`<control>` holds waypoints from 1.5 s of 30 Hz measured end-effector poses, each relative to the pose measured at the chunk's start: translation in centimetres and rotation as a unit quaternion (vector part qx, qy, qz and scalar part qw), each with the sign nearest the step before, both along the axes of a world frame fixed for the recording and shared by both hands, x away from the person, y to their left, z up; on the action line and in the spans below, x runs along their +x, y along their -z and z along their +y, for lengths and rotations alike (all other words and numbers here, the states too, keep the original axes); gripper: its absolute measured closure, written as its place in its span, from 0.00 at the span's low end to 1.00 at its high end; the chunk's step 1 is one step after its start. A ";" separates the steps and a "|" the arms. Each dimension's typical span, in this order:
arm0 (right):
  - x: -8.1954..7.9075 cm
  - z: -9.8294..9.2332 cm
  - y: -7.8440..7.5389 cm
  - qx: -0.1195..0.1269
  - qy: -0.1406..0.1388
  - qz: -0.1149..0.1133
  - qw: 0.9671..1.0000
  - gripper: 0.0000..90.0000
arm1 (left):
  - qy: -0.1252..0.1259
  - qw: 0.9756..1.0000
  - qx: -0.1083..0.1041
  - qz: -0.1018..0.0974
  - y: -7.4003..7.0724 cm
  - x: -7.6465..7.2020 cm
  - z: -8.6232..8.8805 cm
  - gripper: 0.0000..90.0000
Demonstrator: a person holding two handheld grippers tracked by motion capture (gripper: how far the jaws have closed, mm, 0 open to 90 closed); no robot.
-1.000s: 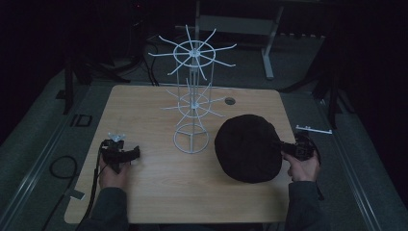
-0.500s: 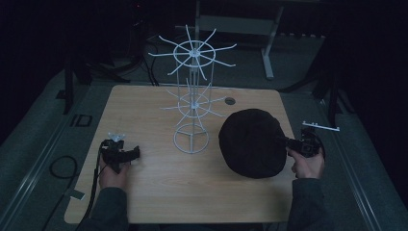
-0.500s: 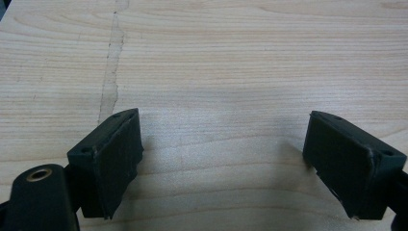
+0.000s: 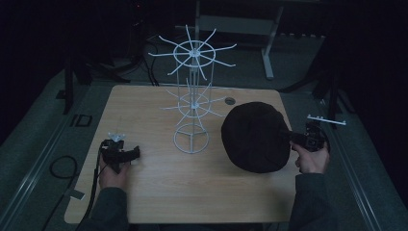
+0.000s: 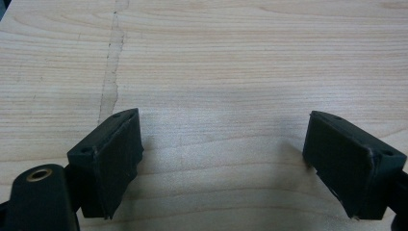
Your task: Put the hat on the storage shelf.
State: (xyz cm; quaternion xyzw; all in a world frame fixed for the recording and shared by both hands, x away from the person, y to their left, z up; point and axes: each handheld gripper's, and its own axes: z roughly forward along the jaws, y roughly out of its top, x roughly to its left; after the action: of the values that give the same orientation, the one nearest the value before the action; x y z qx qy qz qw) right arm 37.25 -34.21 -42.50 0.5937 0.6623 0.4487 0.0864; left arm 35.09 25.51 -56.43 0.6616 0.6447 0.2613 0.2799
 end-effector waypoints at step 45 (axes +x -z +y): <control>1.0 -0.3 -7.3 -0.001 -0.005 -0.053 0.999 0.88 | 0.001 1.000 0.000 0.002 0.0 0.0 0.0 0.16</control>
State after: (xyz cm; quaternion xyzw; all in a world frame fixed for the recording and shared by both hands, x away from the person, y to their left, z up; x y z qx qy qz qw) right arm 38.22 -34.49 -35.20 0.5659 0.6603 0.4791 0.1195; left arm 35.09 25.52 -56.39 0.6628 0.6445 0.2600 0.2786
